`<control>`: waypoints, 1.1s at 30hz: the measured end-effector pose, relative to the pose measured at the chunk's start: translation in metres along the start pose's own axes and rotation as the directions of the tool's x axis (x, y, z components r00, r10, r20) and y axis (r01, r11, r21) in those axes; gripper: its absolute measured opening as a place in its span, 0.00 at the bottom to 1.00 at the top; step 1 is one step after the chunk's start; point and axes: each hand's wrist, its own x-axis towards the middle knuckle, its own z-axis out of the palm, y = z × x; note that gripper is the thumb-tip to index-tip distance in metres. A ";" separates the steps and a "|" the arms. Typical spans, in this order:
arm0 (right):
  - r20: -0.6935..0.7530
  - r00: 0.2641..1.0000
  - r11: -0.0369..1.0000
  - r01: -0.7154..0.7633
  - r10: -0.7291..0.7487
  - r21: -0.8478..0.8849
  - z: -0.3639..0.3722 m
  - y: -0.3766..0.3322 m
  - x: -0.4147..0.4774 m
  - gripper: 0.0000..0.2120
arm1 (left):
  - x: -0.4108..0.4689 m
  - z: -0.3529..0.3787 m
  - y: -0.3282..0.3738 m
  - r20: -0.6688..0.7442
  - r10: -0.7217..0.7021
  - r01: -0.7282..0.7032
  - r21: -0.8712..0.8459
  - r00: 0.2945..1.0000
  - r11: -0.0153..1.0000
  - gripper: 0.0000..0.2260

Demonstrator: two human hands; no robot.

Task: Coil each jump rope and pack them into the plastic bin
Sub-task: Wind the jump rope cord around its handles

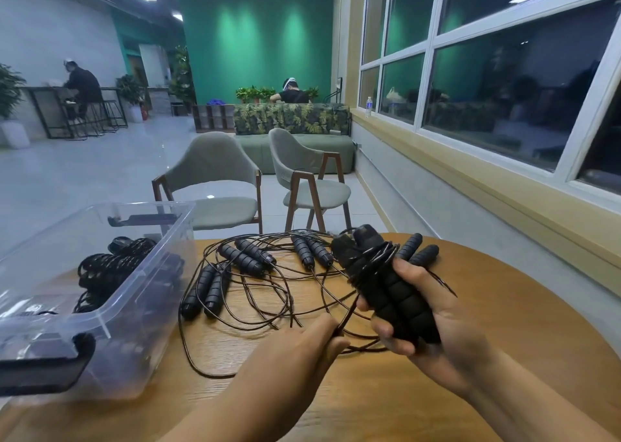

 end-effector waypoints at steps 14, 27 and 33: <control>-0.109 0.984 0.685 0.015 -0.138 -0.728 -0.003 -0.002 0.000 0.17 | -0.003 -0.006 0.007 0.064 0.047 -0.050 0.033 0.997 0.998 0.11; -0.101 0.994 0.316 -0.083 -0.040 -0.945 -0.013 0.020 0.006 0.20 | -0.006 -0.025 -0.008 0.002 0.157 -0.156 0.136 0.988 0.978 0.11; -0.066 0.993 0.263 -0.090 0.098 -0.961 -0.001 0.023 0.001 0.19 | -0.004 -0.037 -0.019 -0.022 0.243 -0.241 0.082 0.970 0.967 0.12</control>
